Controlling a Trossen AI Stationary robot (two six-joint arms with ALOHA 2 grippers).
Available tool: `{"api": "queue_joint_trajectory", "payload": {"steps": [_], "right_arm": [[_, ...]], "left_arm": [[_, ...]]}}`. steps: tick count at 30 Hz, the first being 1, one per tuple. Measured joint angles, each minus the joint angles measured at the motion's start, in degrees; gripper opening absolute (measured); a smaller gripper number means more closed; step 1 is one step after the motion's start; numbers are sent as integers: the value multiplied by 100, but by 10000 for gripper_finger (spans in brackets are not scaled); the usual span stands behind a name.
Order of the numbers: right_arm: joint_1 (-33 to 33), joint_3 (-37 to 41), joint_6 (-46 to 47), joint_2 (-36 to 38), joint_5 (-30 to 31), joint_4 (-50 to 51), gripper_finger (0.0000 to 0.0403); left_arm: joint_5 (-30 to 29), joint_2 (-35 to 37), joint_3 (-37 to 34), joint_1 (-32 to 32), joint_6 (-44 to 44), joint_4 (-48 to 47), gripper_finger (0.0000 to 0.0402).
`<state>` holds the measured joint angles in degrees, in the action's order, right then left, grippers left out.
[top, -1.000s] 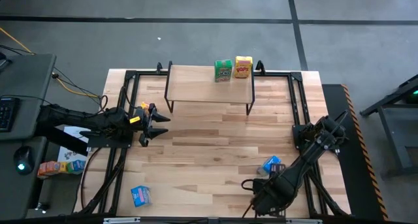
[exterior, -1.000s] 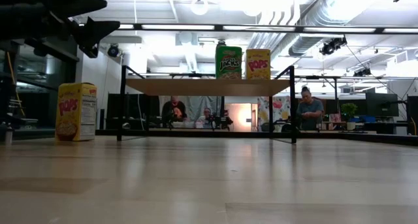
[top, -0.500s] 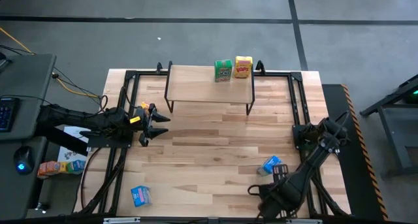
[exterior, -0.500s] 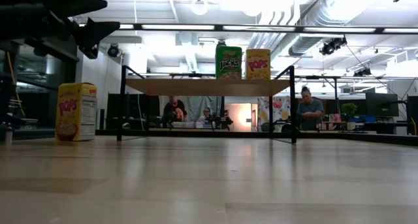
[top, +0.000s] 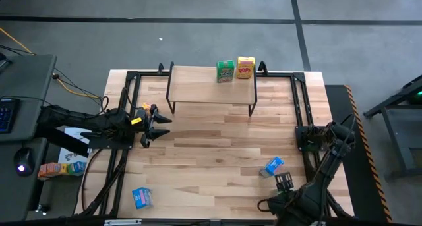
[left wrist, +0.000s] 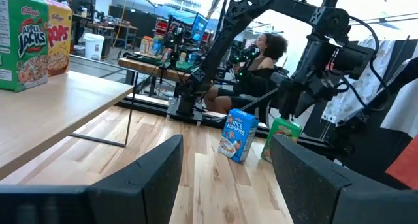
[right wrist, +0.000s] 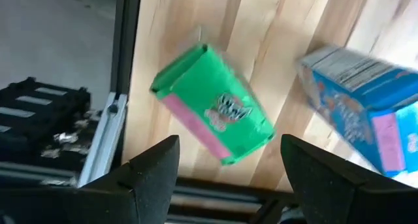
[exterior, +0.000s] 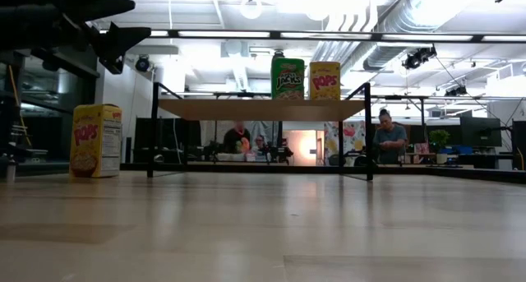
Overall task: Stack cereal on shelf
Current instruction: Put the green cereal box on the shelf aligned with the other green cereal box
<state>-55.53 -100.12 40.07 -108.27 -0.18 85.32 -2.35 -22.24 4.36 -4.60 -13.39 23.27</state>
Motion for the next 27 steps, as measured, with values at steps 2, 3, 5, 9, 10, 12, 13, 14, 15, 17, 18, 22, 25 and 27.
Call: {"api": "queue_joint_trajectory", "payload": {"steps": [2,3,5,9,10,12,13,14,15,17,18,22,25,27], "right_arm": [[-28,7,-42,0,155,-79,259],[-42,30,-51,0,181,-91,259],[-50,107,-51,2,165,-126,259],[-53,238,-278,2,120,-512,259],[-53,254,-328,2,146,-546,259],[-53,258,-469,2,268,-521,259],[-53,258,-539,2,364,-507,259],[-53,258,-605,2,449,-499,259],[-53,258,-676,2,497,-498,259],[-50,258,-784,2,497,-479,259],[-50,258,-799,2,454,-479,259],[-53,258,-759,2,227,-478,259],[-53,258,-758,2,188,-481,259],[-53,258,-758,2,130,-483,259]], "left_arm": [[0,0,0,1,0,0,222],[0,0,0,2,0,-2,222],[0,0,0,0,0,-4,222],[0,0,0,1,2,-47,222],[0,0,0,2,2,-74,222],[0,0,0,0,2,-130,222],[0,0,0,2,2,-135,222],[0,0,0,2,2,-136,222],[0,-3,0,0,2,-136,222],[0,-2,0,0,2,-135,222],[0,-2,0,0,2,-133,222],[0,-2,0,2,2,-152,222],[0,-2,0,2,2,-166,222],[0,-2,0,0,0,-166,222]]}}
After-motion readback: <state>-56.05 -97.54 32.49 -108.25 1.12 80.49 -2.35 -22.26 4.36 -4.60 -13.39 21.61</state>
